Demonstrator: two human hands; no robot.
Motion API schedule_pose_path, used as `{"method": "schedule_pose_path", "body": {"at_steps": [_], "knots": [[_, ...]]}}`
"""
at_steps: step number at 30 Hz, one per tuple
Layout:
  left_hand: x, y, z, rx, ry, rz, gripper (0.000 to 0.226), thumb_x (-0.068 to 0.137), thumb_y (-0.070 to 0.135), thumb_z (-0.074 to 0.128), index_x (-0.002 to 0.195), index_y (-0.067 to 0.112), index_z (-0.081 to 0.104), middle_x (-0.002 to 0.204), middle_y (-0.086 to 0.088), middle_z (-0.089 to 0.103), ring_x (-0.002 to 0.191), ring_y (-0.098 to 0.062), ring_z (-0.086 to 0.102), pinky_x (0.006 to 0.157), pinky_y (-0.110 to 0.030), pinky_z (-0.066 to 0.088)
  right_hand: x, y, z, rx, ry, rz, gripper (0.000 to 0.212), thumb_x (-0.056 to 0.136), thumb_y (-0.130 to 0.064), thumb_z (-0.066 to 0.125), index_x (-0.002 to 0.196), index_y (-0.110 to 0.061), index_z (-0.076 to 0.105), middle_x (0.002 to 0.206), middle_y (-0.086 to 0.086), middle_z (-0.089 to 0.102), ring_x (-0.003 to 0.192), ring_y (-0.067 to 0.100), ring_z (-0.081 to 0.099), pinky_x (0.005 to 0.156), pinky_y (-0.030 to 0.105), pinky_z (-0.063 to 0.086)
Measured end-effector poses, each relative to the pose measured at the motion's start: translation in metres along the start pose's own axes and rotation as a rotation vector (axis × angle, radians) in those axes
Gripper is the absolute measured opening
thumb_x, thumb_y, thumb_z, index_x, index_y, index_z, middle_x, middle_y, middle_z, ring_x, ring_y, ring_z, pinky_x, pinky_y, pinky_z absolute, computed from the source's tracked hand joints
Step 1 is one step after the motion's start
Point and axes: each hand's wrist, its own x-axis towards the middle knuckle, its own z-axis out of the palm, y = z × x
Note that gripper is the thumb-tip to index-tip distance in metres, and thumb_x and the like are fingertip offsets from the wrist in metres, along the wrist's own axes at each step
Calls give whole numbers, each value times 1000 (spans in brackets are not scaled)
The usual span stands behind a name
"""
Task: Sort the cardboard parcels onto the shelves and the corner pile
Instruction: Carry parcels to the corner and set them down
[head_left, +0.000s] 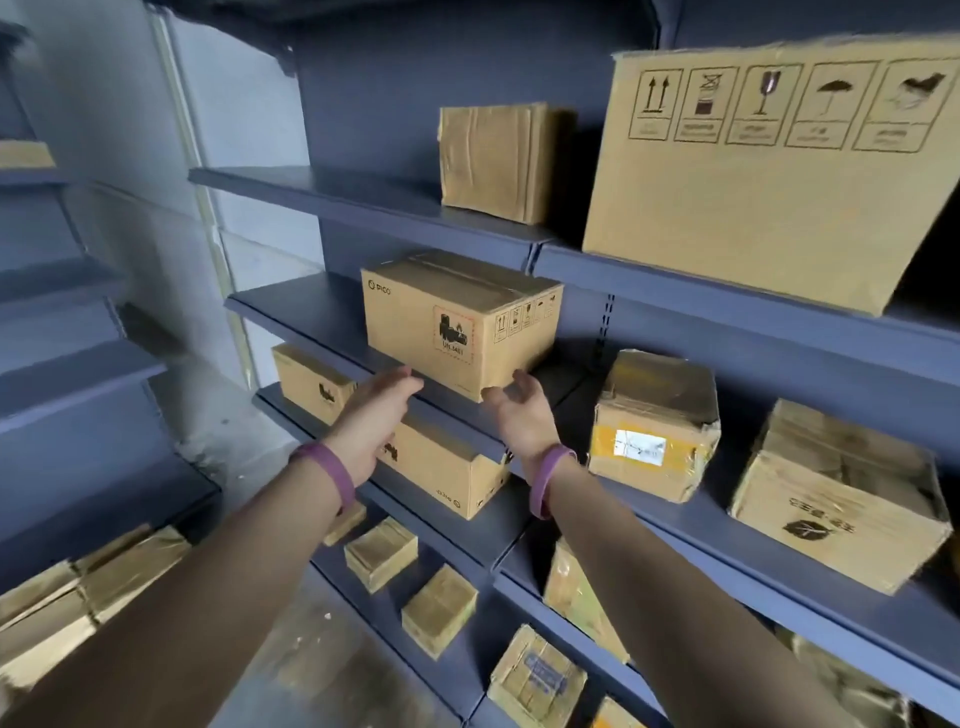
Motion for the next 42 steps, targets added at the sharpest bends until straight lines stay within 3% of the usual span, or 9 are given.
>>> {"method": "schedule_pose_path", "body": {"at_steps": [8,13,18,22,27,33,35,39,42], "knots": [[98,-1,-35,6,-44,-46,45,93,37,61,137,34,53,140,4,53,127,-19,51,109,-49,40,77,5,41,36,183,-1,74,97,-34,60,156,-14,19,157,6,34,140,23,38,108,29,33],[167,0,-42,49,-66,-12,48,95,35,59,141,31,48,142,4,49,120,-16,51,97,-34,44,138,9,54,98,324,-35,75,96,-39,57,156,-17,19,157,6,35,141,25,38,117,40,31],[240,12,-51,72,-57,9,58,92,39,64,145,32,41,143,10,46,132,-17,44,113,-46,37,191,8,70,179,433,-106,73,91,-44,58,154,-24,25,146,-2,46,134,20,45,116,44,34],[290,20,-55,53,-43,26,66,94,36,62,151,29,30,114,16,48,112,-13,45,110,-38,37,219,8,78,197,509,-154,76,78,-57,57,146,-31,34,146,-6,46,135,14,44,117,42,32],[347,20,-56,42,-52,20,81,93,46,62,157,28,15,143,5,40,122,-15,43,94,-29,29,228,13,85,222,576,-178,70,83,-49,51,147,-28,33,147,-7,46,135,10,45,118,40,31],[403,21,-56,20,-149,11,80,80,76,55,142,28,40,138,5,50,128,-20,47,111,-43,30,230,21,90,190,742,-135,68,93,-52,54,150,-25,30,154,2,38,140,15,39,118,42,30],[411,21,-59,38,-211,6,71,80,77,53,129,26,50,122,6,57,117,-19,54,103,-40,40,228,22,98,172,778,-115,60,98,-49,51,149,-24,33,144,1,51,130,14,48,114,41,36],[415,21,-70,6,-367,-37,46,80,74,57,102,33,58,107,8,64,97,-14,61,74,-30,44,227,15,117,127,816,-85,55,99,-47,48,146,-21,42,85,-15,75,98,12,68,99,45,51],[420,28,-88,15,-431,-6,43,80,74,58,94,33,57,107,9,63,94,-10,59,76,-30,43,217,-2,135,157,880,-108,42,103,-37,44,137,-15,54,73,-17,72,77,-2,66,79,26,56]]}}
